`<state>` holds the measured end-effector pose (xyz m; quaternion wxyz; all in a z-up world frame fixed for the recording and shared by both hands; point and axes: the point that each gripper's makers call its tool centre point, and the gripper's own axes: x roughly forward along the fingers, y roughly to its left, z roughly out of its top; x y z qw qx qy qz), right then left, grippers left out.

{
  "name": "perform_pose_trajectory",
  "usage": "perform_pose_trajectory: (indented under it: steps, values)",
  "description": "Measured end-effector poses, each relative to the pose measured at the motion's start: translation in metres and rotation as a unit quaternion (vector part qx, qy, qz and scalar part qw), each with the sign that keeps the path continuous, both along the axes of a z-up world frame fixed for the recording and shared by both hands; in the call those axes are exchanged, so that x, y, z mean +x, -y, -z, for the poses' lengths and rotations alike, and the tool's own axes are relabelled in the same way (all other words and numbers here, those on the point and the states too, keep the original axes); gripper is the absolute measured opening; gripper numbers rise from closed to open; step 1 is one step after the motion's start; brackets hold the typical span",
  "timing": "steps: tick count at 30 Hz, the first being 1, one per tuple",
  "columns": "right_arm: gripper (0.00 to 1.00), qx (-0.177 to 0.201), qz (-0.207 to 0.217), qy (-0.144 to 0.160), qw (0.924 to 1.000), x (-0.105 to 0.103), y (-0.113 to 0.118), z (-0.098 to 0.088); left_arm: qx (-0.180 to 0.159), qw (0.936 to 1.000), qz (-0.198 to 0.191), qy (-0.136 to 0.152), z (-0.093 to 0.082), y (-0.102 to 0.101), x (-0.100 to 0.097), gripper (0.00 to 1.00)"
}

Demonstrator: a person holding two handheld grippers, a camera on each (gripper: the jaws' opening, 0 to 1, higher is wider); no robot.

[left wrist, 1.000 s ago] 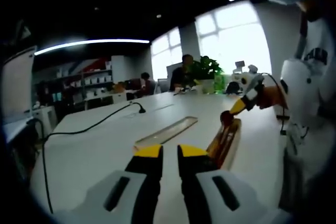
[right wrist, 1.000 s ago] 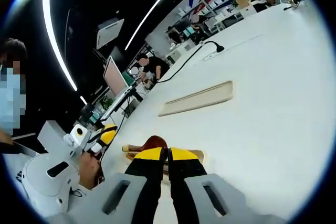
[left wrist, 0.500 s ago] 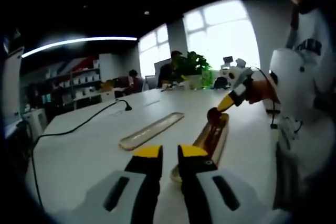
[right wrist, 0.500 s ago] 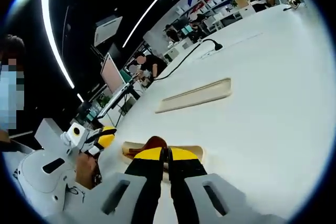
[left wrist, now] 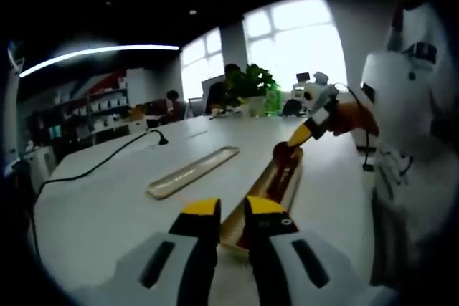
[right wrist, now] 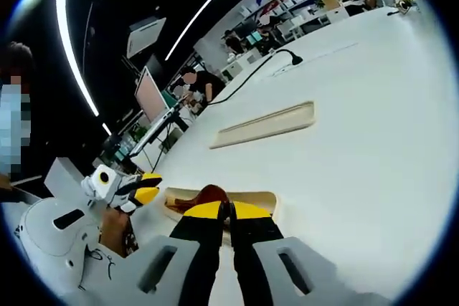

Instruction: Arrange the utensils inside the cutlery case until each visible utensil rests in its matching compartment.

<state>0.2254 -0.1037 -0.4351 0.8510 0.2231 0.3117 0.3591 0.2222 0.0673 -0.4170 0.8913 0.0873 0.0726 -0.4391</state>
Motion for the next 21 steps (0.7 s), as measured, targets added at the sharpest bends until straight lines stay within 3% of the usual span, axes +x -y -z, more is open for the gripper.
perform_pose_trajectory:
  steps: [9,21]
  values:
    - [0.02,-0.014,-0.012,-0.004,0.9998,-0.003,-0.001,0.003,0.005,0.9999,0.004,-0.008,0.009,0.004,-0.001,0.14]
    - [0.05,-0.06,-0.043,0.035,0.9966,-0.008,-0.006,0.002,0.006,0.9999,0.003,-0.016,0.014,0.005,-0.001,0.14]
